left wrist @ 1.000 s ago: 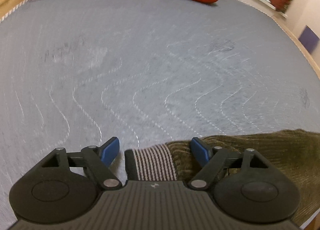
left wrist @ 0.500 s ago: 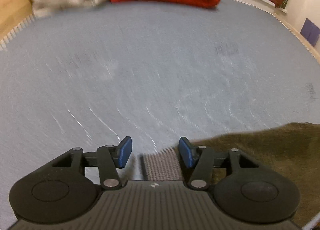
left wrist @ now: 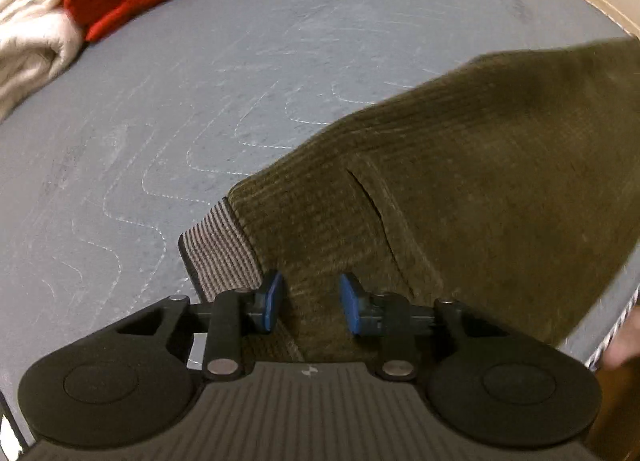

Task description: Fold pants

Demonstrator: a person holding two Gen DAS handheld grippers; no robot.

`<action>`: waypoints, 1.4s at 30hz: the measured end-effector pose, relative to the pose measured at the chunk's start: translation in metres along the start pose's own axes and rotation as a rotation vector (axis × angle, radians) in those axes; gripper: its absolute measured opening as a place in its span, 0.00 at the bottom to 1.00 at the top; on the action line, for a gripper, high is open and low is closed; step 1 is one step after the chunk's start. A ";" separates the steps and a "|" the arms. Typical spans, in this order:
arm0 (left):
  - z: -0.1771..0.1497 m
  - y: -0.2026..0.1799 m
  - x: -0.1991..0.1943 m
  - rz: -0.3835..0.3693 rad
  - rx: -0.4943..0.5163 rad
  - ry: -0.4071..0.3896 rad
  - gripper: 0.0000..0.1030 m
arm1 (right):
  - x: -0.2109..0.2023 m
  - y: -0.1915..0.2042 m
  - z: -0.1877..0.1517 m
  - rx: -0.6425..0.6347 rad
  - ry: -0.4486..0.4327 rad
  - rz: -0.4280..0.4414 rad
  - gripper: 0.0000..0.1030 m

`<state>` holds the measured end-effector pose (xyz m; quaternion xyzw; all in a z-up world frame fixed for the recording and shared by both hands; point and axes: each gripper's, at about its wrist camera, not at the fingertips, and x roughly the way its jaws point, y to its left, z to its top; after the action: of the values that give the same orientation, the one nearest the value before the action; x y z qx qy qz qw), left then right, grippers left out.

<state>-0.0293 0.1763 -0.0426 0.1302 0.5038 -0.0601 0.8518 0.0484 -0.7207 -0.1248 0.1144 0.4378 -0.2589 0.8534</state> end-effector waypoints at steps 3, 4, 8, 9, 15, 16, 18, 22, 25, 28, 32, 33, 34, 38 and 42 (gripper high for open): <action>-0.002 -0.001 -0.012 0.008 -0.025 0.005 0.36 | -0.015 -0.012 0.008 0.096 -0.014 -0.006 0.52; -0.001 -0.004 -0.016 0.017 -0.017 -0.004 0.37 | -0.021 -0.013 0.006 0.093 -0.040 -0.021 0.52; 0.006 -0.010 -0.030 -0.031 -0.016 -0.089 0.50 | -0.035 -0.016 0.005 0.160 -0.085 0.067 0.54; 0.006 -0.012 -0.034 -0.064 -0.020 -0.114 0.50 | -0.035 -0.016 0.006 0.168 -0.074 0.085 0.57; 0.011 -0.028 -0.032 -0.240 -0.014 -0.127 0.50 | -0.014 -0.001 -0.005 0.143 0.011 0.062 0.57; 0.010 -0.030 -0.027 -0.257 0.005 -0.104 0.50 | -0.016 0.004 -0.006 0.120 0.001 0.042 0.50; 0.001 -0.035 -0.007 -0.201 0.048 0.008 0.50 | -0.017 0.007 -0.006 0.094 -0.015 0.008 0.22; -0.017 -0.038 -0.008 -0.171 0.157 0.056 0.49 | -0.020 -0.005 -0.005 0.144 0.010 0.041 0.17; -0.018 -0.045 -0.013 -0.144 0.194 0.045 0.50 | -0.019 -0.006 -0.005 0.137 0.009 0.041 0.17; -0.014 -0.042 -0.017 -0.140 0.172 0.001 0.50 | -0.021 -0.007 -0.006 0.173 -0.005 0.046 0.21; 0.007 -0.040 -0.040 -0.194 0.071 -0.141 0.59 | -0.034 -0.020 -0.004 0.246 -0.109 0.060 0.54; 0.013 -0.041 -0.044 -0.191 0.047 -0.172 0.64 | -0.037 -0.023 -0.004 0.254 -0.141 0.064 0.61; 0.018 -0.043 -0.048 -0.181 0.024 -0.199 0.67 | -0.039 -0.025 -0.004 0.261 -0.158 0.065 0.64; 0.042 -0.055 -0.060 -0.150 -0.080 -0.296 0.75 | -0.036 -0.029 -0.006 0.268 -0.165 0.068 0.71; 0.063 -0.070 -0.057 -0.136 -0.159 -0.337 0.79 | -0.026 -0.028 -0.007 0.247 -0.149 0.053 0.74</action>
<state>-0.0205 0.0896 0.0243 0.0165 0.3648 -0.0984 0.9257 0.0155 -0.7326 -0.1067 0.2104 0.3346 -0.2960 0.8696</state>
